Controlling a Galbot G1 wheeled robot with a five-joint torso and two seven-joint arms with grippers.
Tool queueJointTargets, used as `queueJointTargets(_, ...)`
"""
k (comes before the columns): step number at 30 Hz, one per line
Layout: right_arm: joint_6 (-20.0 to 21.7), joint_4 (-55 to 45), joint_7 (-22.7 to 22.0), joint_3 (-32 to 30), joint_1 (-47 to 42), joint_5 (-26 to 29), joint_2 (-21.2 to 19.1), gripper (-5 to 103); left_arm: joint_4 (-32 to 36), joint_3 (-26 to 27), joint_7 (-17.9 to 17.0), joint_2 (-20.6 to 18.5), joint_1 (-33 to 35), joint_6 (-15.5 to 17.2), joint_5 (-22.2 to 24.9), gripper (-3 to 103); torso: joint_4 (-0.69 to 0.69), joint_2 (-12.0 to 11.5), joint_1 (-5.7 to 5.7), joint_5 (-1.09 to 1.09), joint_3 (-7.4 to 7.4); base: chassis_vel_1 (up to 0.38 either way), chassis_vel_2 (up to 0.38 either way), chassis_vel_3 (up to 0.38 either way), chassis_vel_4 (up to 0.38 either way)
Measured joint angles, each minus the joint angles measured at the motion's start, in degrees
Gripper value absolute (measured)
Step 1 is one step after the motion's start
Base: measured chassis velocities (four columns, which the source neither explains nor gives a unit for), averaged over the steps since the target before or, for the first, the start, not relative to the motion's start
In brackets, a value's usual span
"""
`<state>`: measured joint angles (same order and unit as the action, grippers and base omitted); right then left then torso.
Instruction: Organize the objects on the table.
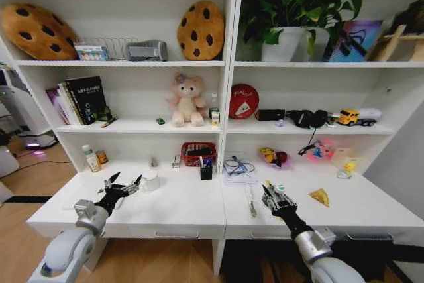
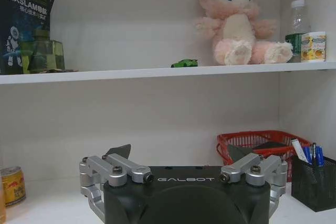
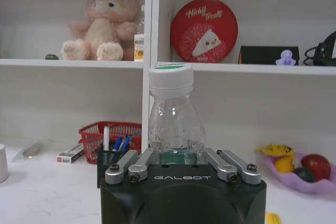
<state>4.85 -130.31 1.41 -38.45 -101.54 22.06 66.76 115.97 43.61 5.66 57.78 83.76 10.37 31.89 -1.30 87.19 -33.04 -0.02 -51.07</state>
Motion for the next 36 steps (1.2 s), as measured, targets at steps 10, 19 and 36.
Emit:
queueJointTargets(10,5.93,-3.7,-11.4,8.06,-5.43,4.91,0.83,25,0.0,0.0,0.0,0.0,0.0,0.0,0.0,100,-0.02,0.0,0.0,0.02,0.0,0.0,0.0,0.0,0.0)
queueJointTargets(19,9.25,0.86,-19.85,14.21,-7.5,11.21,1.74,25,0.0,0.0,0.01,0.0,0.0,0.0,0.0,100,-0.02,0.0,0.0,0.01,0.0,0.0,0.0,0.0,0.0)
queueJointTargets(36,0.03,43.07,-9.63,15.1,1.43,11.48,2.81,25,0.0,0.0,0.02,0.0,0.0,0.0,0.0,100,-0.03,0.0,-0.01,0.04,0.0,0.0,0.0,0.0,0.0)
